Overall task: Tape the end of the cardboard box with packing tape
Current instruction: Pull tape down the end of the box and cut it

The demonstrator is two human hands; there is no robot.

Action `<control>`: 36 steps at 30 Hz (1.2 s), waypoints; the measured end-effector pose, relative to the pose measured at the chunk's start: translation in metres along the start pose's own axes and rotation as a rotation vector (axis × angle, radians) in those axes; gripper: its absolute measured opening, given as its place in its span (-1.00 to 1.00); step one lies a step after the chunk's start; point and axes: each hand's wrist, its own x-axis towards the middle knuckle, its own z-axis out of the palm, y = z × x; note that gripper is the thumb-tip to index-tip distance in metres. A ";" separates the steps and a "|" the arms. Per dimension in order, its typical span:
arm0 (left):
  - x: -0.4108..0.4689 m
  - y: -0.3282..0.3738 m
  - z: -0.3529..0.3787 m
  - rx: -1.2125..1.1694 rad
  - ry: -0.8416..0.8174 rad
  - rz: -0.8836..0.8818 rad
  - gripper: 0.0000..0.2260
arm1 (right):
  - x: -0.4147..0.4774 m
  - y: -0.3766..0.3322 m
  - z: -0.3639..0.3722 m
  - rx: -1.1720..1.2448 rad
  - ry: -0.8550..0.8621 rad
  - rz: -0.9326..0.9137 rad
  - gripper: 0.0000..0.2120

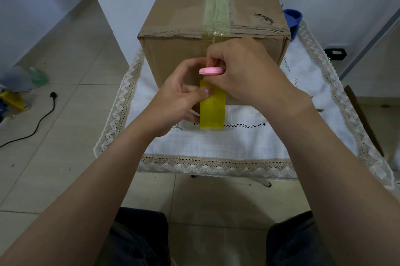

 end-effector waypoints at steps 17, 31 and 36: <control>0.002 0.001 0.000 0.035 0.031 -0.030 -0.59 | -0.011 0.019 -0.015 -0.012 -0.007 -0.021 -0.79; 0.000 0.003 0.016 0.119 0.093 -0.070 -0.48 | -0.028 0.044 -0.028 -0.026 -0.162 0.170 -0.75; 0.002 0.004 0.018 0.098 0.091 -0.083 -0.50 | -0.040 0.062 -0.023 0.077 -0.503 0.328 -0.82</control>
